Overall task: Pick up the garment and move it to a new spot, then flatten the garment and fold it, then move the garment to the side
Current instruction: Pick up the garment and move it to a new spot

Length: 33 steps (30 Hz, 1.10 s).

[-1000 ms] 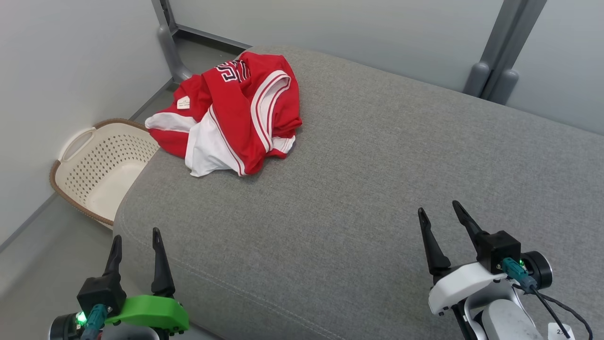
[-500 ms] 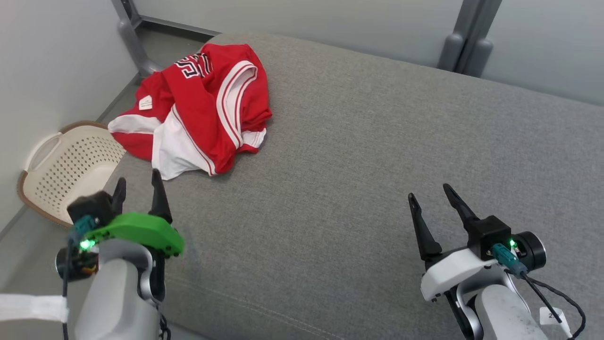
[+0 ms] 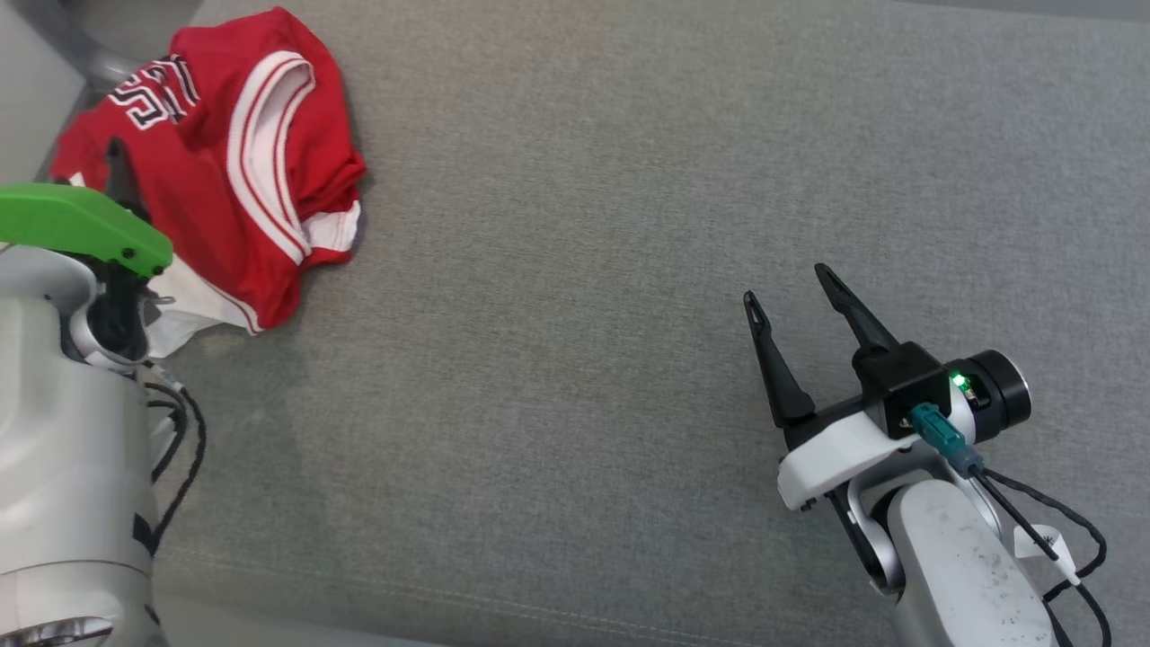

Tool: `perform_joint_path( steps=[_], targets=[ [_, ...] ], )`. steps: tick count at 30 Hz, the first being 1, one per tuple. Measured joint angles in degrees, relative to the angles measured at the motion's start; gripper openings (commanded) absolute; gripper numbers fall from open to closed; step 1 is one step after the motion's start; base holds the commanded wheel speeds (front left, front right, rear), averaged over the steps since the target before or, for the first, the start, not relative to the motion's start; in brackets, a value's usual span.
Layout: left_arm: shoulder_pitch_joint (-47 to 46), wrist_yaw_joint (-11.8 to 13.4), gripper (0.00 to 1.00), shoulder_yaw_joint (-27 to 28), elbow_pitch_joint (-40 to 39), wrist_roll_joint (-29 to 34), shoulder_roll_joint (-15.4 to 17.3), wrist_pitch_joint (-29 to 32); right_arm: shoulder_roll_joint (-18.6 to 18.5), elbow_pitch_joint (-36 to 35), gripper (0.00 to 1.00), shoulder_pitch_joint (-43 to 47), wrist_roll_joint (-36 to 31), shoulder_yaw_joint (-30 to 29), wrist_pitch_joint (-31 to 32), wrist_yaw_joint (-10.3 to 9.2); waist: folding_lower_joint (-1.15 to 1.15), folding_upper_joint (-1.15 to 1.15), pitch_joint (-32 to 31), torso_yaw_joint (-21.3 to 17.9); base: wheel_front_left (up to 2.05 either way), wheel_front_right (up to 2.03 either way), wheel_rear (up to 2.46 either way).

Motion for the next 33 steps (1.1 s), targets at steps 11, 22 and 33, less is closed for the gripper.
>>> perform_joint_path(
  steps=[11, 22, 33],
  targets=[
    [-2.02, 4.57, 1.00, -0.70, 5.57, 1.81, 4.70, 4.58, -0.02, -1.49, 1.00, -0.14, 0.05, 0.59, 0.20, 0.00, 0.00, 0.00, 6.58, -7.45, 0.00, 0.00, 0.00],
    [-1.35, 5.01, 0.00, -3.34, 2.64, 4.21, 6.38, -1.10, -0.02, 1.34, 1.00, 0.19, 3.12, 0.44, -1.40, 0.00, 0.00, 0.00, 4.17, -9.20, 0.00, 0.00, 0.00],
    [-6.72, 1.37, 0.00, -9.38, -7.38, 6.77, 2.41, -4.48, -0.04, 5.69, 1.00, 1.75, 7.51, -0.81, -4.00, 0.00, 0.00, 0.00, -4.40, -8.89, 0.00, 0.00, 0.00]
  ],
)
